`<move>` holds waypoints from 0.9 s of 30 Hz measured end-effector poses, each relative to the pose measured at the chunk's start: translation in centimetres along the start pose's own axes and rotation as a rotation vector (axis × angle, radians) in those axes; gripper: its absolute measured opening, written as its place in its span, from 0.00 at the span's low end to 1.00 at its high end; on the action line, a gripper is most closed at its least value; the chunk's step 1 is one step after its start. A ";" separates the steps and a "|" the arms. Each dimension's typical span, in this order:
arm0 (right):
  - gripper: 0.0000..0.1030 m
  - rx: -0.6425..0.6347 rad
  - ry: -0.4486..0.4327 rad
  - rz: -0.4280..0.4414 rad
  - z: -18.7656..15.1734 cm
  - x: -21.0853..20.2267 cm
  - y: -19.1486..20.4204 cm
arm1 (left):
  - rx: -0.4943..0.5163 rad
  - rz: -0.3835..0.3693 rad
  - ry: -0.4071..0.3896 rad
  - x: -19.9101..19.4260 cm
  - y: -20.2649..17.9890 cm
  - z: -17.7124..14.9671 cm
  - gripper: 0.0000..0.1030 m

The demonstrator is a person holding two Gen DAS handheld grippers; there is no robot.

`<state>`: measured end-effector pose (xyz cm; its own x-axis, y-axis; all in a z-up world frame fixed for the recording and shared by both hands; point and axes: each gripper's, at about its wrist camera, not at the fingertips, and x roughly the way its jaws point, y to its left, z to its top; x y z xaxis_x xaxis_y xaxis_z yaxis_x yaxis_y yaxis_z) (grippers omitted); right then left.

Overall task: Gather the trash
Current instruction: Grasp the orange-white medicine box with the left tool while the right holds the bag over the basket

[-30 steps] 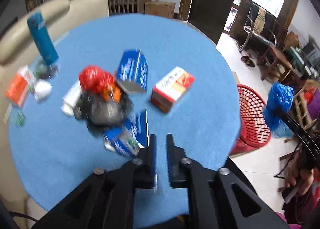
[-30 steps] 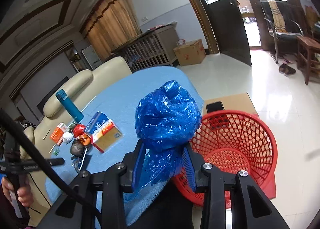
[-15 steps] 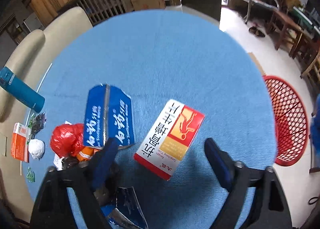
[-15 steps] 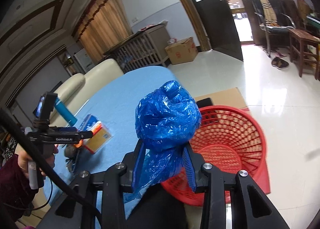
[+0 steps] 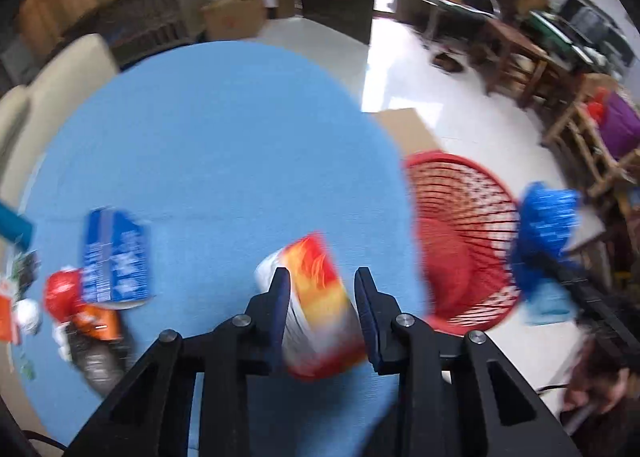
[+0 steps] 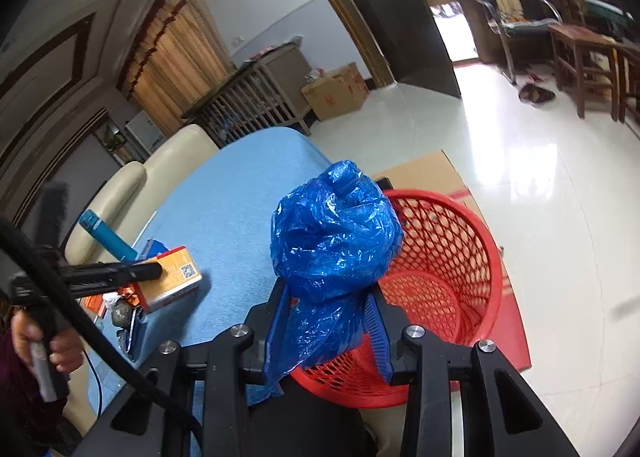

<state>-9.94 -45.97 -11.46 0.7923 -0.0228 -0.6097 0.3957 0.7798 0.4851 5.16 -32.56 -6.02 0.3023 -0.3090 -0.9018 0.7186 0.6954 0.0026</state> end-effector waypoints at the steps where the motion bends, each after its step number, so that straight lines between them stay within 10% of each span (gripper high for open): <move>1: 0.39 0.017 0.010 -0.014 -0.1 0.2 -0.4 | 0.011 -0.014 0.007 0.3 -1.0 0.4 0.33; 12: 0.41 0.119 0.039 -0.017 0.1 0.5 -4.0 | 0.060 -0.068 0.020 0.8 -5.6 1.5 0.36; 17: 0.41 0.108 0.048 0.012 -0.3 1.1 -3.8 | -0.052 0.016 -0.104 -3.7 -2.2 0.9 0.80; 27: 0.41 0.078 0.054 0.025 -0.6 1.4 -2.5 | -0.190 0.154 0.082 2.0 -1.3 -0.9 0.80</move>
<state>-10.06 -47.56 -13.88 0.7769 0.0317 -0.6288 0.4127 0.7286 0.5467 4.29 -33.49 -8.20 0.3413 -0.1419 -0.9292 0.5352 0.8420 0.0681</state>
